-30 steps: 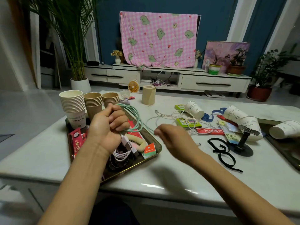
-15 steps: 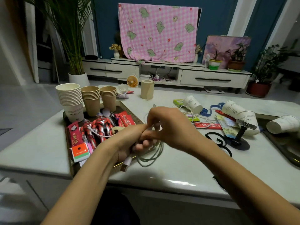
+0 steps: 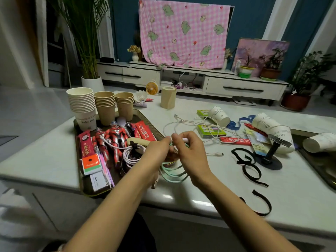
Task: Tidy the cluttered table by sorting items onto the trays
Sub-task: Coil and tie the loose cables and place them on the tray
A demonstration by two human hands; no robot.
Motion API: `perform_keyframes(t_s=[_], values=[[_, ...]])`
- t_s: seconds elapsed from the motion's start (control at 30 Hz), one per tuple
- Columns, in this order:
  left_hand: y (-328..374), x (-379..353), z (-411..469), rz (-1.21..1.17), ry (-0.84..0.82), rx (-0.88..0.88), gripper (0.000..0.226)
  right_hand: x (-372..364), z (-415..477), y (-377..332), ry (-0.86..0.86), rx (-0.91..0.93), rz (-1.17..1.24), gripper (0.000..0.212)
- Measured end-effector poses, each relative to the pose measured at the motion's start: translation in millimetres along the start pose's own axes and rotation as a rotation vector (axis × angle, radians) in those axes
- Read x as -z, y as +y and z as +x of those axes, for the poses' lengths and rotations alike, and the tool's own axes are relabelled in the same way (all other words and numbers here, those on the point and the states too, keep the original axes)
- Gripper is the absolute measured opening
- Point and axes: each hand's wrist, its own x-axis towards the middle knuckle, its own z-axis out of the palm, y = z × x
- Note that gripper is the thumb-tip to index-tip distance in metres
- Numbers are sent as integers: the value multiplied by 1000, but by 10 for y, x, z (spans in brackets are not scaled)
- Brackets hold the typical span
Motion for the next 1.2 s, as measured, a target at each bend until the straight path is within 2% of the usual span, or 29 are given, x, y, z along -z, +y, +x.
perform_keyframes(t_s=[0.07,0.13,0.2,0.3,0.37,0.43,0.6,0.67,0.8,0.93,1.03,1.1,1.2], values=[[-43,-33,10,-70,70,-17,36,-51,-6,45,153,80,-32,16],[-40,-55,9,-225,13,44,39,-72,14,79,306,76,35,15],[-48,-60,-2,-248,-53,122,46,-66,58,95,440,21,108,17],[-57,-111,-44,-406,-132,156,46,-47,87,104,512,-34,172,17],[-61,-155,-60,-542,-183,156,45,-14,102,115,482,-77,206,18],[-52,-154,-47,-559,-209,151,41,55,119,118,380,-116,245,19],[2,-67,-27,-311,-240,128,35,343,147,103,-44,-117,220,18],[-27,-108,-18,-219,-197,74,37,420,133,89,-135,-116,150,17],[-96,-191,22,41,-28,-114,42,409,82,81,-38,-66,73,15],[-152,-264,18,337,-5,-276,45,276,-39,109,71,-160,229,1],[-161,-255,32,395,41,-351,44,199,-95,162,130,-180,197,6],[-169,-236,30,373,36,-314,43,179,-98,195,151,-143,139,18],[-177,-241,1,177,-77,-71,41,223,-72,219,219,-119,61,36]])
